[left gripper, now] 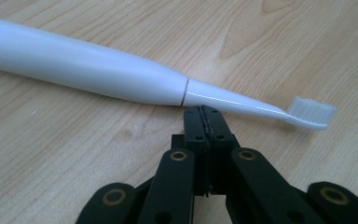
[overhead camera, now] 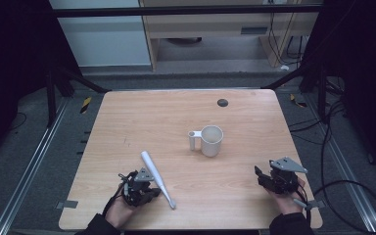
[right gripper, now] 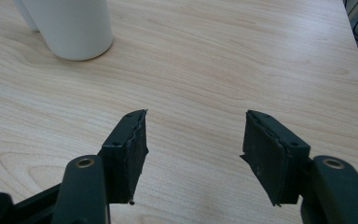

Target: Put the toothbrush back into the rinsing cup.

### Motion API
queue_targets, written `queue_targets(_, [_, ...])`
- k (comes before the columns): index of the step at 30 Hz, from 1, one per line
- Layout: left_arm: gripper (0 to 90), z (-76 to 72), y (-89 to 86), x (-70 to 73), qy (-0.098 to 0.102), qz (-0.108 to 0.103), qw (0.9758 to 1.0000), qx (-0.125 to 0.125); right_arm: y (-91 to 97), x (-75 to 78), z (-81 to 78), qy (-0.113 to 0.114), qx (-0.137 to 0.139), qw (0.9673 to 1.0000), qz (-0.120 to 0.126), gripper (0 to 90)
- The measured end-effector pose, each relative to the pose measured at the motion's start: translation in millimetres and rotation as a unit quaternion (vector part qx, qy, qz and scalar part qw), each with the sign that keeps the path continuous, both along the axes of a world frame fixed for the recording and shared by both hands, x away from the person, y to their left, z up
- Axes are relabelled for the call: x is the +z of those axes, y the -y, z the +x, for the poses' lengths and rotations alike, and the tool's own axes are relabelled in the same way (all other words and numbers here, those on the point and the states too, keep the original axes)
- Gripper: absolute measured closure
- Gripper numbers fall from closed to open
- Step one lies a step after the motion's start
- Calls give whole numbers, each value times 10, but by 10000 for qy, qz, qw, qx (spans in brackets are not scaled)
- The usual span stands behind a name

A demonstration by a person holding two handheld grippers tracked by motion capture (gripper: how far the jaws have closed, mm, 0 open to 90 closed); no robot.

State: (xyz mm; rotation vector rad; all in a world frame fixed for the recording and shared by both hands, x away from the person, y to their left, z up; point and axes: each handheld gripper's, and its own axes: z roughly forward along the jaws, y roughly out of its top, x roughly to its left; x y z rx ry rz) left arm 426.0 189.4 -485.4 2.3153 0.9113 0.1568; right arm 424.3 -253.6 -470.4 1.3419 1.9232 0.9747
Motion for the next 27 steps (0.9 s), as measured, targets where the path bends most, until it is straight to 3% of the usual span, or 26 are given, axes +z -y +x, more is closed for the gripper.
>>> queue_targets(16, [886,18,133,19,128,-35,9998,-118,5,-7,8,-26,0,10000,6,395])
queue_targets(21, [886,53,60,183,349,-219,9992,-16,12,-5,7,-8,-12,10000,7,395])
queue_targets(23, [886,113,4,287,567,-209,9981,105,13,-5,8,4,-11,10000,-3,395])
queue_targets(27, [887,258,-115,449,819,-237,9956,382,12,-6,11,-19,-26,10000,18,395])
